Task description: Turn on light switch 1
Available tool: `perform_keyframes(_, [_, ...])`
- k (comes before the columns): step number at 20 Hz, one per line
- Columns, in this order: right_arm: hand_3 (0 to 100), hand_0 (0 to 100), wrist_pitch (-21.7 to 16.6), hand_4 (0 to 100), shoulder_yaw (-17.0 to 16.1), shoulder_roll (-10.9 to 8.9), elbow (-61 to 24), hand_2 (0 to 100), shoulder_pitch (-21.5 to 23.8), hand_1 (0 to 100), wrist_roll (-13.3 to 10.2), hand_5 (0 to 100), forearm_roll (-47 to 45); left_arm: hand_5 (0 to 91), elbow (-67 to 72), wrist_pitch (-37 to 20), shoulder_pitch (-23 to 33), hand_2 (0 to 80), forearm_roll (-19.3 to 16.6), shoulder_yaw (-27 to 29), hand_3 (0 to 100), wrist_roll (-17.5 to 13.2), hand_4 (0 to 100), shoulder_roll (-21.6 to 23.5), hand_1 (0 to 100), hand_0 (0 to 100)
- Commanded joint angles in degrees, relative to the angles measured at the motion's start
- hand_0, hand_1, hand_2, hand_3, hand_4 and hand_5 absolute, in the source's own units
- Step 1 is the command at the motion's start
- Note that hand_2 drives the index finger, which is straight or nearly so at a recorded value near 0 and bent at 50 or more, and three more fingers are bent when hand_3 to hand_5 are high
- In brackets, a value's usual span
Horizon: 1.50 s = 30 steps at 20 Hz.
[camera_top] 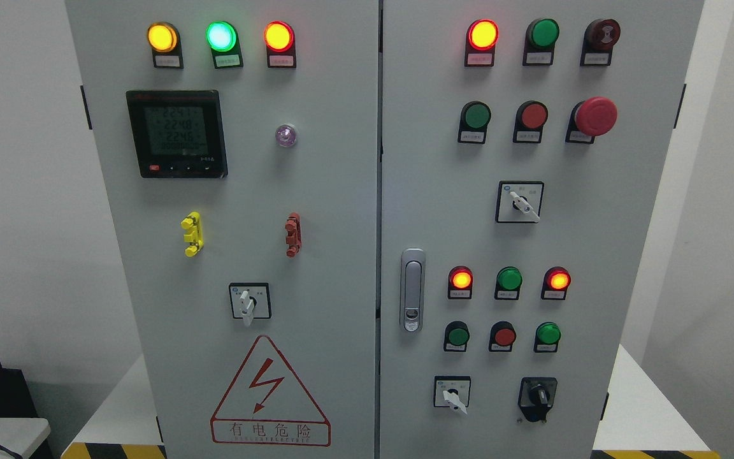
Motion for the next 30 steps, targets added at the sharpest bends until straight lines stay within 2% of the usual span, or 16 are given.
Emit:
perform_keyframes(1, [0, 12, -0.04, 0, 0.97, 0.03, 0.00, 0, 0.04, 39, -0.02, 0, -1.40, 1.5, -0.38, -0.78, 0.06, 0.0, 0.54, 2.74, 0, 0.42, 1, -0.12, 0, 51])
perform_keyframes(4, [0, 12, -0.04, 0, 0.97, 0.03, 0.00, 0, 0.04, 39, -0.02, 0, -1.40, 1.1, -2.30, -1.65, 0.50, 0.0, 0.45, 5.30, 0, 0.51, 1, -0.30, 0, 51])
perform_keyframes(11, [0, 12, -0.04, 0, 0.97, -0.06, 0.00, 0, 0.04, 39, -0.02, 0, -1.40, 0.0, -11.35, -2.09, 5.07, 0.0, 0.18, 7.05, 0, 0.77, 3, 0.14, 0, 51])
perform_keyframes(14, [0, 12, -0.04, 0, 0.97, -0.06, 0.00, 0, 0.04, 39, -0.02, 0, -1.40, 0.0, -13.55, -2.53, 5.51, 0.0, 0.18, 12.23, 0, 3.92, 5, 0.23, 0, 50])
perform_keyframes(16, [0, 12, -0.04, 0, 0.97, 0.03, 0.00, 0, -0.05, 39, -0.02, 0, -1.40, 0.0, -16.19, -3.58, 6.65, 0.0, 0.10, 13.12, 0, 4.89, 9, 0.32, 0, 49])
perform_keyframes(22, [0, 12, -0.04, 0, 0.97, -0.06, 0.00, 0, 0.04, 39, -0.02, 0, -1.40, 1.2, -21.11, -8.15, 8.06, 0.0, -0.26, 16.01, 7, 7.62, 17, 1.46, 0, 51])
perform_keyframes(28, [0, 12, 0.05, 0, 0.97, -0.06, 0.00, 0, -0.05, 39, -0.02, 0, -1.40, 4.1, -31.29, -8.33, 8.15, 0.0, -0.34, 21.73, 12, 7.62, 23, 2.60, 0, 53])
perform_keyframes(30, [0, 12, -0.04, 0, 0.97, 0.03, 0.00, 0, -0.05, 39, -0.02, 0, -1.40, 4.7, -34.90, -8.33, 8.24, 0.0, -0.34, 23.14, 17, 7.62, 24, 2.87, 0, 54])
